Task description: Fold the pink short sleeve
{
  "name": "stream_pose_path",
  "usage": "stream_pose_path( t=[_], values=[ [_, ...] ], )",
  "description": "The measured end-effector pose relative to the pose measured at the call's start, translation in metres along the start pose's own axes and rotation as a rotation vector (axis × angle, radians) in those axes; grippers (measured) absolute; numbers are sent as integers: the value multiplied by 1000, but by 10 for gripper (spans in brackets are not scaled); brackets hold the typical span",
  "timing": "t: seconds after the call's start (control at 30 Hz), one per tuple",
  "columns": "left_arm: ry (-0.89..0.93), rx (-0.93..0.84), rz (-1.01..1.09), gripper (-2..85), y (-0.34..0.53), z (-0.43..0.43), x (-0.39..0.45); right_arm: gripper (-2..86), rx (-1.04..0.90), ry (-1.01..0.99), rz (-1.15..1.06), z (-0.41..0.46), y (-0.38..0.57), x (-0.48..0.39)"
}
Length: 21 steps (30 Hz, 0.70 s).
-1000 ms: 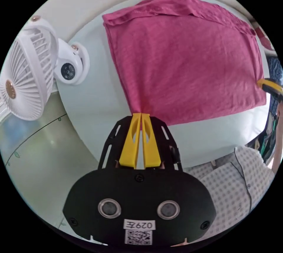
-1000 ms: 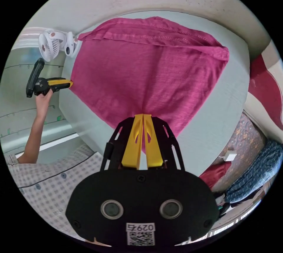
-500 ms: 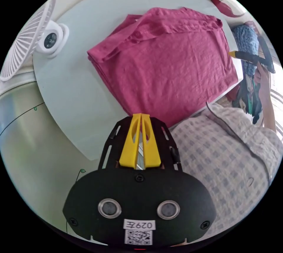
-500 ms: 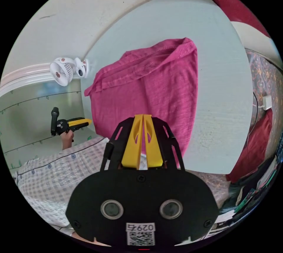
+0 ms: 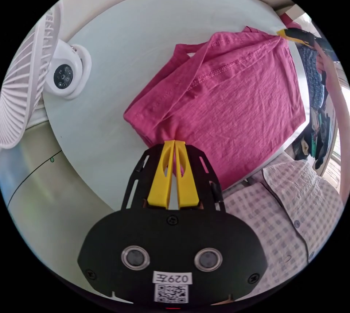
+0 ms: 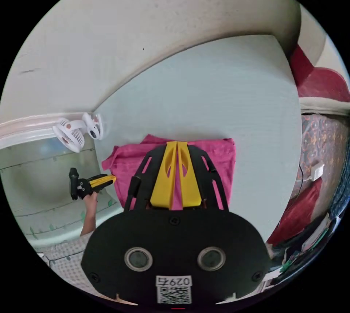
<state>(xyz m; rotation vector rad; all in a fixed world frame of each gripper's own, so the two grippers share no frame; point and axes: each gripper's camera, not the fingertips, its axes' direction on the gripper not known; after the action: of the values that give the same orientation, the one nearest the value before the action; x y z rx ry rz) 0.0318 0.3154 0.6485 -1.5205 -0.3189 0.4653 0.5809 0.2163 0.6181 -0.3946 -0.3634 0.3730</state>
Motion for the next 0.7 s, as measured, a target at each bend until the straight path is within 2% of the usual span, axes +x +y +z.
stream_pose_path(
  t=[0.1, 0.17, 0.2, 0.27, 0.33, 0.4, 0.5, 0.6, 0.7],
  values=[
    [29, -56, -11, -10, -11, 4, -2, -5, -2, -214, -29, 3, -4, 6],
    [13, -53, -20, -10, -19, -1, 1, -5, -114, -332, -95, 26, 5, 0],
    [8, -33, -29, -10, -21, -4, 2, -5, -153, -327, -106, 34, 9, -2],
    [26, 2, -31, -10, -33, -8, 7, -5, -323, -192, -151, 72, 23, -11],
    [0, -62, -12, -10, -49, -2, 9, -5, -421, -44, -168, 98, 30, -13],
    [-24, -44, -62, -10, -56, -8, 3, -5, -410, -80, -185, 106, 31, -15],
    [-120, 100, -243, -10, -43, -37, -18, -6, -425, -117, -159, 116, 26, -14],
    [-30, 228, -316, -10, -21, -56, -37, -6, -448, -132, -128, 126, 22, -18],
    [184, 247, -237, -10, -4, -44, -33, -6, -417, -69, -201, 132, 23, -45]
  ],
)
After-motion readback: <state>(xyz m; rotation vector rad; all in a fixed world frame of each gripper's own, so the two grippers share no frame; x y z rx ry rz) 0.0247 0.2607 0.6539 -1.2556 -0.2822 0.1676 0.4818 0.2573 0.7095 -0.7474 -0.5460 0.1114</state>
